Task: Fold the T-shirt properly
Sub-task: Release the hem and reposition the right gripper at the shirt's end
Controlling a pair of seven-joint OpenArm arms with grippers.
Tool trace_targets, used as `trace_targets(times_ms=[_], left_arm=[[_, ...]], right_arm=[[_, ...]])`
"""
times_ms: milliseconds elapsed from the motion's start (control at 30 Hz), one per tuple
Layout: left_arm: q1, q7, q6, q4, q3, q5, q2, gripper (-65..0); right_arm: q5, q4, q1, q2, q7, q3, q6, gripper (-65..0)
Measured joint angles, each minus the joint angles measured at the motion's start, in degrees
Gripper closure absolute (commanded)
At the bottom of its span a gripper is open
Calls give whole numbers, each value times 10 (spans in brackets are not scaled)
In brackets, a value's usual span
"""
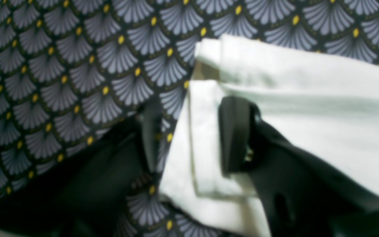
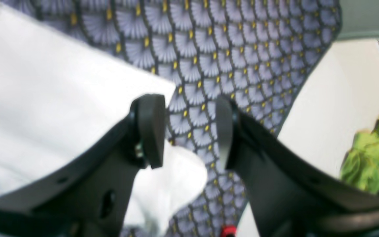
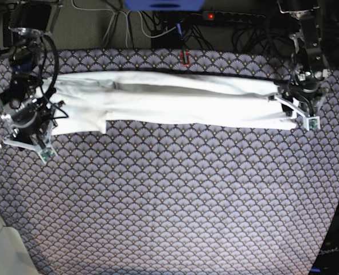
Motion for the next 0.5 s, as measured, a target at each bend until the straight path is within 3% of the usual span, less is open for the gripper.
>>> trace_targets(times_ms=[167,500], left_arm=[[0,0,0,0,0,0,0,-285],[0,0,0,0,0,0,1,-285]], right_arm=[[-4,-112,54,0,-2,1,0,-264],[-4,-206,72,0,40,1,-2,-265]])
